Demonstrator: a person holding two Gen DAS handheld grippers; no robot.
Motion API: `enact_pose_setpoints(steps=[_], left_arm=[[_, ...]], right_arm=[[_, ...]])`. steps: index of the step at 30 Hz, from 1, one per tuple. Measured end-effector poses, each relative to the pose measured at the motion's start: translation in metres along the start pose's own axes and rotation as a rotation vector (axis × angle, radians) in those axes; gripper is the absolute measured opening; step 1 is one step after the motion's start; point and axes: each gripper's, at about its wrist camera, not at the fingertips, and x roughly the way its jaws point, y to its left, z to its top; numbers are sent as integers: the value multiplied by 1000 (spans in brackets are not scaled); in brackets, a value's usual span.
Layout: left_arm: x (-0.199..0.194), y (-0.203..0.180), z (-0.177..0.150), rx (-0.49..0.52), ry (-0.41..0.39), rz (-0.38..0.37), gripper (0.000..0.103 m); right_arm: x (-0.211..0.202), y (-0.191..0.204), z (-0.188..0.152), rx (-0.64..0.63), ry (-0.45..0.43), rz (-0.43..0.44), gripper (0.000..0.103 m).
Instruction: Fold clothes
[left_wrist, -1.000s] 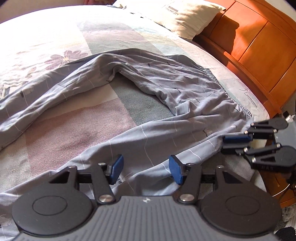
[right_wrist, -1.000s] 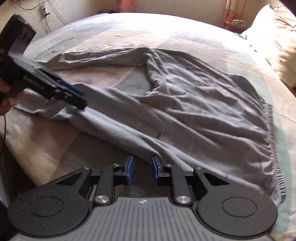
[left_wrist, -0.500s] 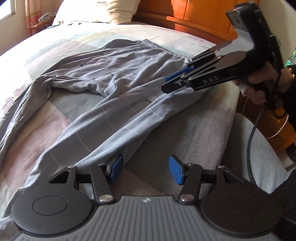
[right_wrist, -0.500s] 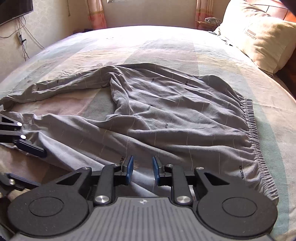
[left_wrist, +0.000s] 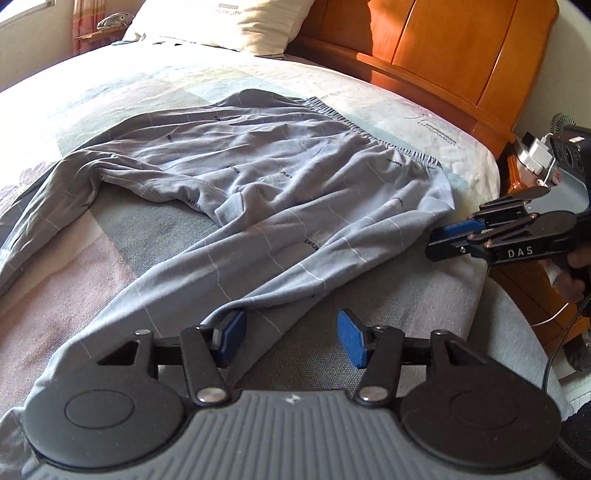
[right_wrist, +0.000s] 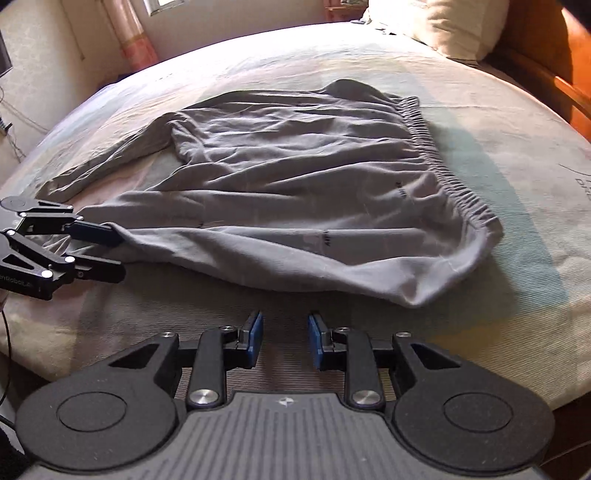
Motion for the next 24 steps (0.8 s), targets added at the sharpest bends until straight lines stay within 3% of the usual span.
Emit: enact_pose_setpoints(steps=[7, 13, 16, 19, 24], left_arm=[[1, 9, 6, -63, -10, -7, 55], [7, 13, 7, -98, -7, -2, 55], [7, 7, 6, -42, 1, 19, 55], [11, -1, 5, 35, 11, 58, 55], [18, -24, 1, 224, 27, 142, 56]], right_arm=[[17, -22, 45, 15, -90, -14, 31], [54, -30, 64, 56, -75, 12, 34], [42, -36, 64, 113, -96, 39, 36], [21, -45, 52, 203, -130, 94, 47], [9, -57, 19, 353, -110, 207, 49]])
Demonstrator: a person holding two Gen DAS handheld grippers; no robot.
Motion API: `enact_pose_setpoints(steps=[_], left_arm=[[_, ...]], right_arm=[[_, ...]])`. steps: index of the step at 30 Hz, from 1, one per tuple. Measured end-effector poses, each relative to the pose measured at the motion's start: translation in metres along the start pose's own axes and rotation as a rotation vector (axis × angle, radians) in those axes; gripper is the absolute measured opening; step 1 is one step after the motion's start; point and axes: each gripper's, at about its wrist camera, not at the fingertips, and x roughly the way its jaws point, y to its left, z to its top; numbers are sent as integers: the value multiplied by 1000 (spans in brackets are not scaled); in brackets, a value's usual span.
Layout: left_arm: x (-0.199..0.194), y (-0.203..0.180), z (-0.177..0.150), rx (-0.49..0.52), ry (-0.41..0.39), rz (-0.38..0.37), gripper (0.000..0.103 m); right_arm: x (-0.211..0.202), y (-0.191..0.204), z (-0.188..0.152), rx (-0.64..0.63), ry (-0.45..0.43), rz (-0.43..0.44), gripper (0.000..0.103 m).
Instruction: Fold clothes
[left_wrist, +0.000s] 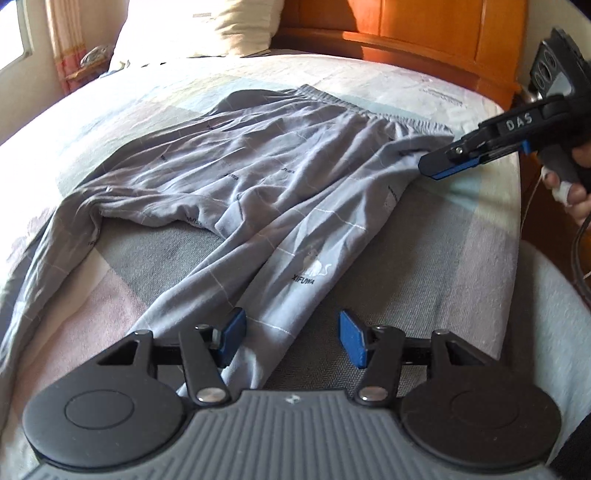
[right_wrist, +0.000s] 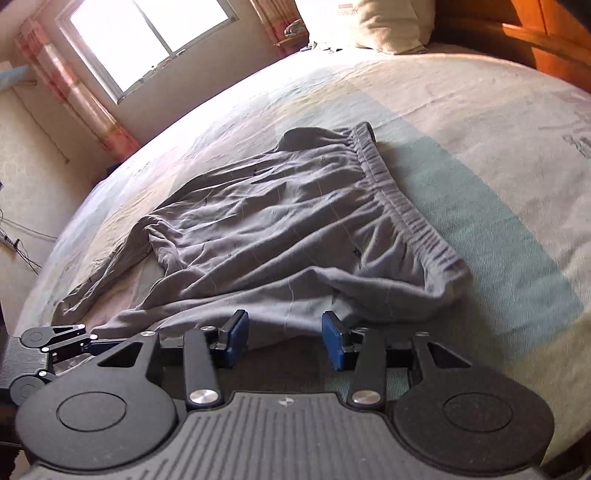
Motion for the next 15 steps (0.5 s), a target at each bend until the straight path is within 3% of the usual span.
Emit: enact_pose_setpoints(steps=[3, 7, 15], left_arm=[[-2, -3, -1, 5, -6, 4, 56], [-16, -2, -3, -48, -17, 0, 56], [-45, -4, -24, -103, -9, 41, 61]], right_arm=[[6, -17, -17, 116, 14, 89, 52], [15, -33, -21, 216, -49, 186, 57], [26, -36, -8, 242, -127, 219, 58]])
